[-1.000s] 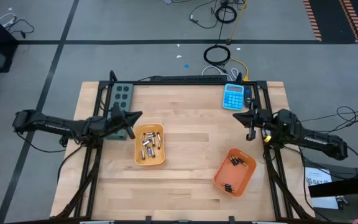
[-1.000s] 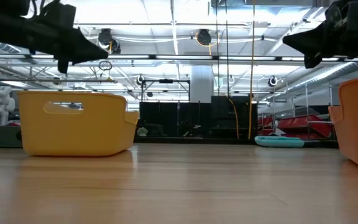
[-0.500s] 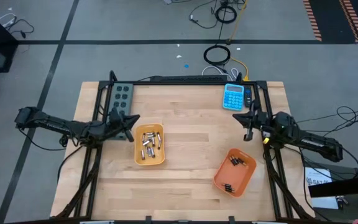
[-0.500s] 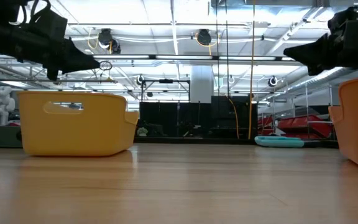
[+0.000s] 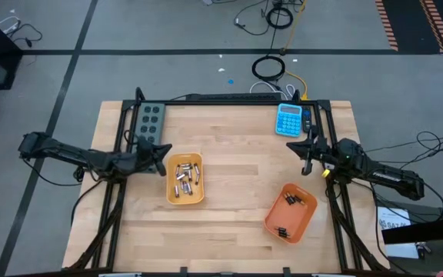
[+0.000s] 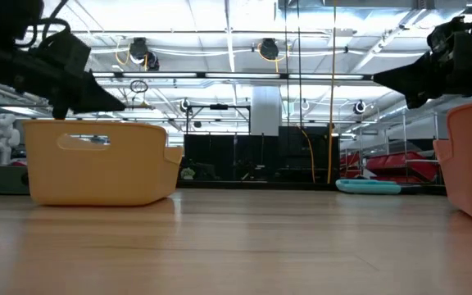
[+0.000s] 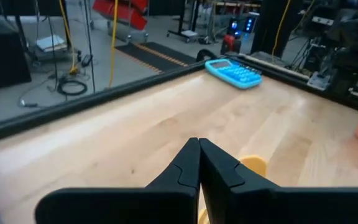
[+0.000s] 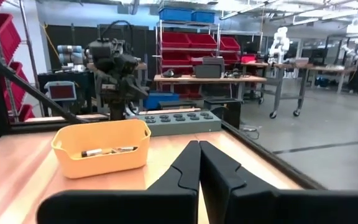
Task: Sort batteries
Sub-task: Return to Home Position
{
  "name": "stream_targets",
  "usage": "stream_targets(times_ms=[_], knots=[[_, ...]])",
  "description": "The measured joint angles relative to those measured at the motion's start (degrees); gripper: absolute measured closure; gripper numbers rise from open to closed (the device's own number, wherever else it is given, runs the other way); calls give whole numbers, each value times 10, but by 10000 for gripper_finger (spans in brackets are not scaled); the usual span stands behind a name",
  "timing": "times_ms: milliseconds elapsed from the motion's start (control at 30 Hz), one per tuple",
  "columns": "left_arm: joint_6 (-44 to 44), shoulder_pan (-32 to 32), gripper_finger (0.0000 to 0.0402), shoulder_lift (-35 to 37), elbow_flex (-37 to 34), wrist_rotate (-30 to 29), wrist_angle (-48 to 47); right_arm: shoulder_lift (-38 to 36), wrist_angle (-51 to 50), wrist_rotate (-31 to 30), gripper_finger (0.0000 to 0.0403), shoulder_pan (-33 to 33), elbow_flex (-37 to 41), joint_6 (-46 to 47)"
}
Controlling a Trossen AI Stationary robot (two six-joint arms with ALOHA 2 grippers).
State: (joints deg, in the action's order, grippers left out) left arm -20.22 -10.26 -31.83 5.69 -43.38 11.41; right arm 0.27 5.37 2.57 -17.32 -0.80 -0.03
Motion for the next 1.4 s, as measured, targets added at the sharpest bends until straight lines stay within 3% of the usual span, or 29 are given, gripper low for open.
stream_targets(times_ms=[67,167,367,600,800,900,1000,1267,1400], knots=[[-9,0,391,0,-19,13,13,0,-4,2,403,0,0,16],[-3,0,391,0,-53,87,50,0,-10,4,403,0,0,47],[1,0,391,10,-53,175,38,0,-9,5,403,0,0,97],[-2,27,392,87,-53,183,-75,0,-9,5,403,0,0,99],[45,72,392,191,-53,210,-76,0,-9,5,403,0,0,99],[83,88,392,224,-53,179,-75,0,-9,5,403,0,0,99],[103,94,392,234,-53,143,-74,0,-9,5,403,0,0,99],[193,95,392,235,-53,142,-74,0,-9,5,403,2,0,99],[192,95,392,235,-53,141,-74,0,-9,5,403,2,0,99]])
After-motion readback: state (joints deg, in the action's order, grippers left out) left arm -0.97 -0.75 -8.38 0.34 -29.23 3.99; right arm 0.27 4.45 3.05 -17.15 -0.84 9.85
